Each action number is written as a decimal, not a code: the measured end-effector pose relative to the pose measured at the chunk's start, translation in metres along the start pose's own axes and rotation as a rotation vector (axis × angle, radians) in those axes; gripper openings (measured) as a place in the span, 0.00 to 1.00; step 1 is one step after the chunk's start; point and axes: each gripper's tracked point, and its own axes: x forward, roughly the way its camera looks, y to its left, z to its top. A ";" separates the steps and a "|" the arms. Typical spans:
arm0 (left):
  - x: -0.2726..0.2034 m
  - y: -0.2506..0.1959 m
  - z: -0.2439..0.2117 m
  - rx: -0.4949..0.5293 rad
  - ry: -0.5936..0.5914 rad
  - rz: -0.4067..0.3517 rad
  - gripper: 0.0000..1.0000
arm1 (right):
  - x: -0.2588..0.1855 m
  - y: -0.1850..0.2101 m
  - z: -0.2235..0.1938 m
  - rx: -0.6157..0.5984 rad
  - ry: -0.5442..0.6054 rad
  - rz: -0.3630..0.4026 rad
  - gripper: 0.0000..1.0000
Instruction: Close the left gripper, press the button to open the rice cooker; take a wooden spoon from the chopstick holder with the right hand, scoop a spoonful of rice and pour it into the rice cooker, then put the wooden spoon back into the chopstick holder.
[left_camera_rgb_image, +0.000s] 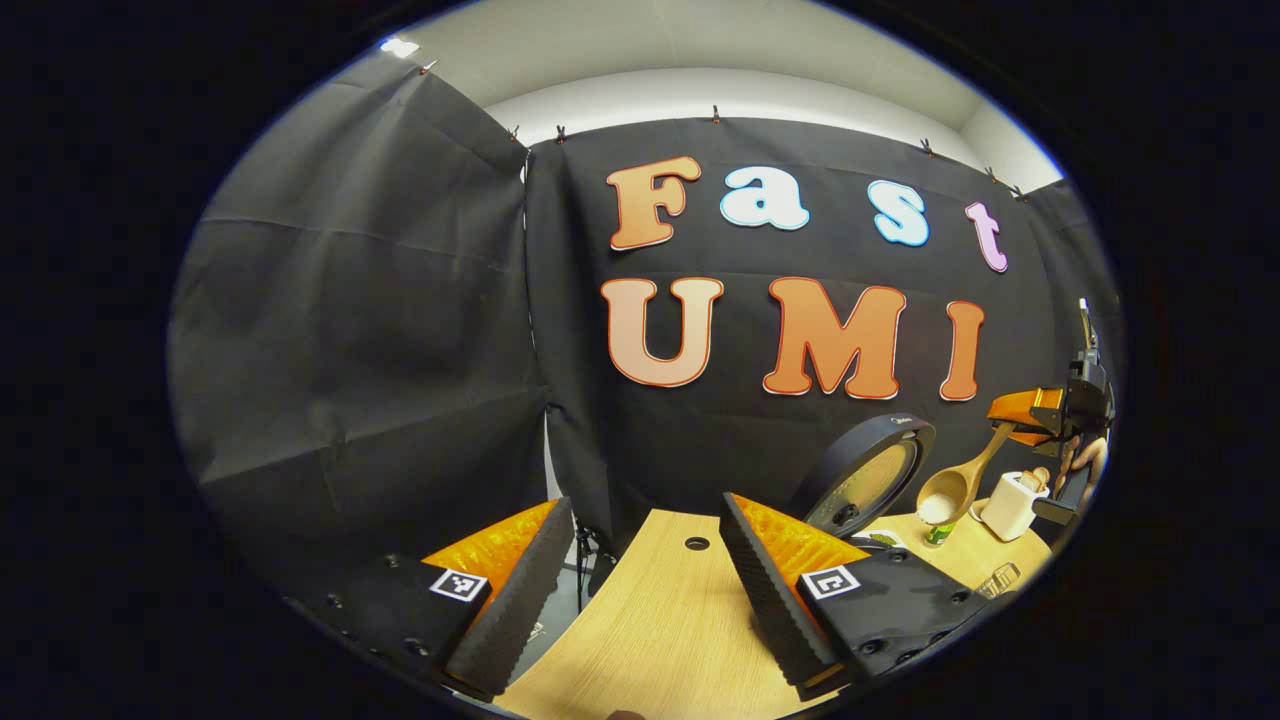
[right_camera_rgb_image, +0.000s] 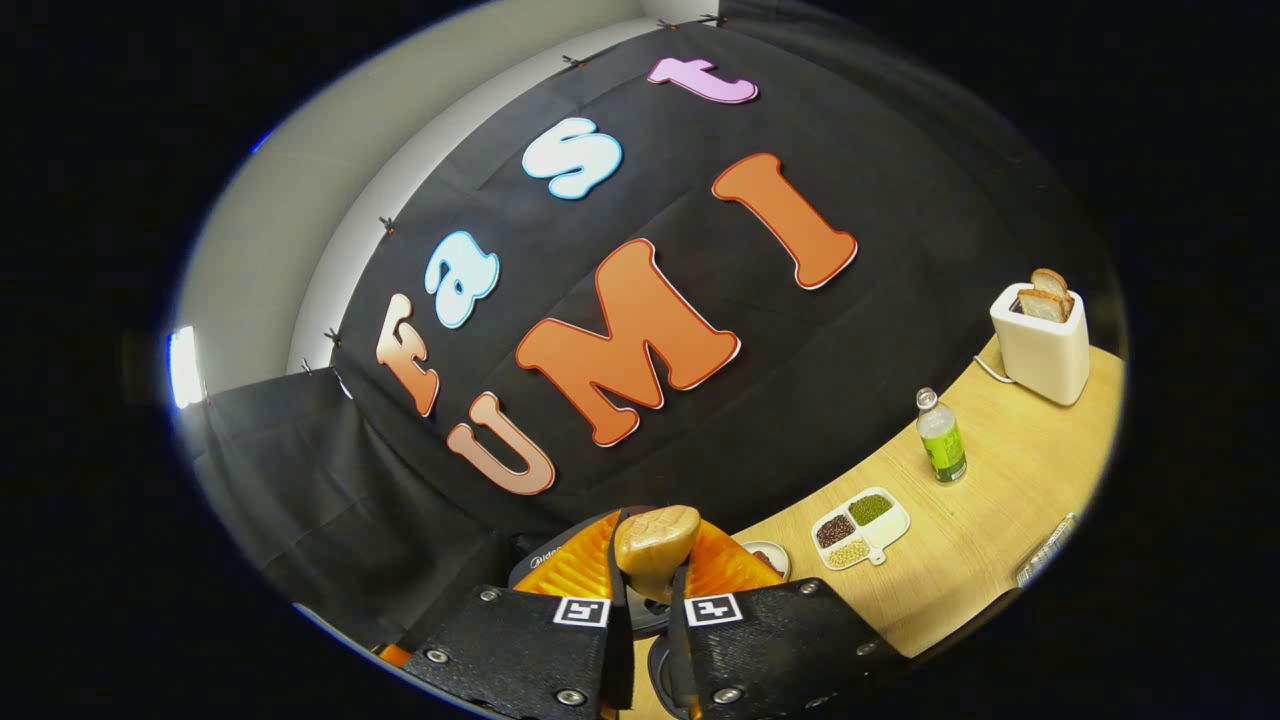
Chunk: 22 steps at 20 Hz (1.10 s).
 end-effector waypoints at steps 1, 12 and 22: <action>0.000 -0.001 -0.001 0.001 0.001 -0.004 0.95 | 0.000 0.002 0.001 -0.014 -0.002 0.003 0.13; 0.002 -0.004 0.002 0.023 -0.008 -0.016 0.95 | 0.000 0.021 0.001 -0.130 -0.001 0.046 0.13; 0.003 -0.006 -0.002 0.031 -0.001 -0.016 0.95 | 0.001 0.032 -0.010 -0.251 0.015 0.077 0.13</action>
